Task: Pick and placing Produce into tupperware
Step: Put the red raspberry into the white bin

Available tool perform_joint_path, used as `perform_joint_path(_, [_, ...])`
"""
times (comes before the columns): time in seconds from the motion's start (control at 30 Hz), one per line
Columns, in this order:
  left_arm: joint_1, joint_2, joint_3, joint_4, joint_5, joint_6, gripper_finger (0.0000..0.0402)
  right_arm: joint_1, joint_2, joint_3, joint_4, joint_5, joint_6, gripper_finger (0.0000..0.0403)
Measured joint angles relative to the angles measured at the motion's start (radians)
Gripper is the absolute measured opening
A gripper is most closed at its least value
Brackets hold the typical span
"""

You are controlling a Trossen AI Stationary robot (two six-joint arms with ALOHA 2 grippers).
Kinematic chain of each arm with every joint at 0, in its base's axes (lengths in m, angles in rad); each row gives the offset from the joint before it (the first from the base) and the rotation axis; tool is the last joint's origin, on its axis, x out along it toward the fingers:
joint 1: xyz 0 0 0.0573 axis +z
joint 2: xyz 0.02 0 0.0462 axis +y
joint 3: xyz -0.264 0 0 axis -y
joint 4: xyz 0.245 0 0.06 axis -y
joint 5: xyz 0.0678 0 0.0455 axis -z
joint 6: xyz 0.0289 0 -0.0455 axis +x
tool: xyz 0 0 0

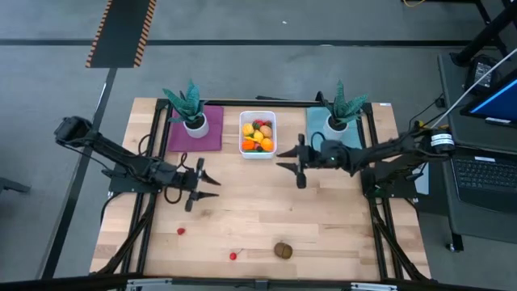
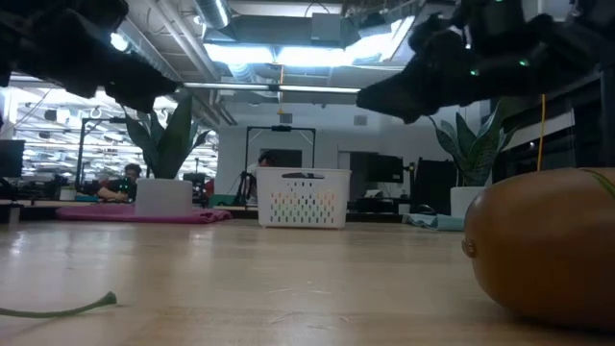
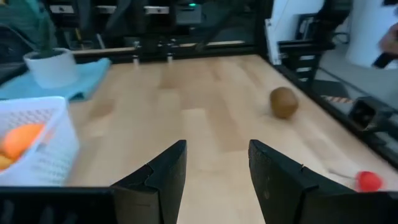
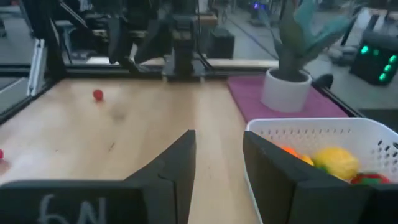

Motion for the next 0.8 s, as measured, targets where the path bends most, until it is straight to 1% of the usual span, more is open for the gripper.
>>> perform_joint_path(0.07, [-0.015,0.000,0.012,-0.009,0.000,-0.026,0.0165,0.016,0.001,-0.035,0.051,0.033,0.008,0.0135])
perform_joint_path(0.17, [-0.042,0.000,0.053,-0.063,-0.003,-0.040,0.0165,0.033,0.003,-0.061,0.063,0.079,0.029,0.0135])
perform_joint_path(0.23, [-0.066,0.000,0.090,-0.162,-0.003,-0.067,0.0165,0.046,0.002,-0.062,0.067,0.086,0.036,0.0135])
perform_joint_path(0.33, [-0.109,0.000,0.156,-0.345,-0.005,-0.152,0.0165,0.077,0.003,-0.062,0.067,0.084,0.035,0.0135])
perform_joint_path(0.4, [-0.145,0.000,0.190,-0.431,-0.012,-0.213,0.0165,0.094,0.003,-0.062,0.073,0.084,0.033,0.0136])
perform_joint_path(0.5, [-0.210,0.008,0.228,-0.541,-0.058,-0.292,0.0165,0.110,0.003,-0.062,0.081,0.086,0.033,0.0136])
perform_joint_path(0.57, [-0.255,0.008,0.256,-0.632,-0.091,-0.367,0.0165,0.117,0.003,-0.062,0.085,0.086,0.033,0.0136])
perform_joint_path(0.73, [-0.355,0.008,0.335,-0.894,-0.116,-0.628,0.0165,0.123,0.003,-0.062,0.085,0.086,0.030,0.0136])
perform_joint_path(0.8, [-0.394,0.010,0.361,-0.959,-0.135,-0.713,0.0165,0.123,0.003,-0.062,0.085,0.086,0.030,0.0136])
